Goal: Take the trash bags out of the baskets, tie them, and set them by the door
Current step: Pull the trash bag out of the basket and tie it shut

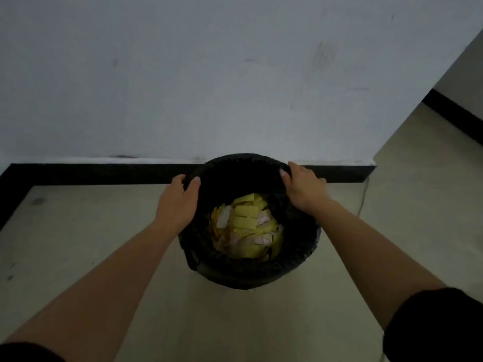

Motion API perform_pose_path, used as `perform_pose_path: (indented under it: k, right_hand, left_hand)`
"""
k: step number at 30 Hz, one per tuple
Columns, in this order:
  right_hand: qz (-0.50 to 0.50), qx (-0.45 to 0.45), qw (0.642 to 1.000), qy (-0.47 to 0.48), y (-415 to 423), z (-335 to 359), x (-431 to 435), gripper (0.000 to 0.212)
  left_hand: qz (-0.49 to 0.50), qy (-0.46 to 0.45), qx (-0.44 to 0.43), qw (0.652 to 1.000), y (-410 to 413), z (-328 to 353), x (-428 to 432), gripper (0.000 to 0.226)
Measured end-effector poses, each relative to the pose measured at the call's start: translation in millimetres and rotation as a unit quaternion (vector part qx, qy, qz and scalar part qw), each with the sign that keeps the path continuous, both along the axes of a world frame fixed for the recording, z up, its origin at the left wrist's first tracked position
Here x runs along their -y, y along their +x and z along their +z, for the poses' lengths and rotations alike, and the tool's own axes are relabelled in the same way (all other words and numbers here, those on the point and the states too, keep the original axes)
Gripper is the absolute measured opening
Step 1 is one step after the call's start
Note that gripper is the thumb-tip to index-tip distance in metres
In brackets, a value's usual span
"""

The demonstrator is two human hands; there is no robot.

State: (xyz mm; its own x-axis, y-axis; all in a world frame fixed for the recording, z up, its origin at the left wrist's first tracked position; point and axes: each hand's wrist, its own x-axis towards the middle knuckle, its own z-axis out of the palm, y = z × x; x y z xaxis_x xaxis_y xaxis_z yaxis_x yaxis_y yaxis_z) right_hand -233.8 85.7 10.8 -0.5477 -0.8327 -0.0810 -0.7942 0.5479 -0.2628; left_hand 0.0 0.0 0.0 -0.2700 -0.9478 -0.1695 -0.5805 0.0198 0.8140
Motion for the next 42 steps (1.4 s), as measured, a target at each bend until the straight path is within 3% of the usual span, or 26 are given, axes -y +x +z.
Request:
perform_pose_path:
  k: [7, 16, 26, 31, 35, 39, 42]
  right_hand:
    - [0.036, -0.033, 0.998, 0.027, -20, -11, 24, 0.046]
    - [0.122, -0.154, 0.980, 0.028, -35, -19, 34, 0.040]
    - [0.247, -0.361, 0.897, 0.061, -35, -5, 38, 0.034]
    - [0.261, -0.312, 0.913, 0.038, -25, -2, 36, 0.030]
    - [0.279, -0.158, 0.947, -0.007, 3, 1, 30, 0.029]
    - [0.323, -0.078, 0.943, -0.008, 30, 4, 19, 0.034]
    - [0.335, -0.078, 0.939, -0.018, 36, 7, 8, 0.033]
  left_hand:
    - [-0.013, 0.007, 0.020, 1.000, -8, -15, 5, 0.052]
    - [0.026, -0.052, 0.086, 0.995, -17, -20, 3, 0.048]
    - [0.033, -0.098, 0.126, 0.987, -21, -17, -6, 0.049]
    - [0.033, -0.093, 0.112, 0.989, -20, -19, -7, 0.046]
    - [0.035, -0.092, 0.109, 0.989, -21, -18, -8, 0.049]
    - [0.047, -0.125, 0.121, 0.984, -21, -20, -10, 0.048]
    - [0.052, -0.166, 0.149, 0.973, -21, -21, -9, 0.044]
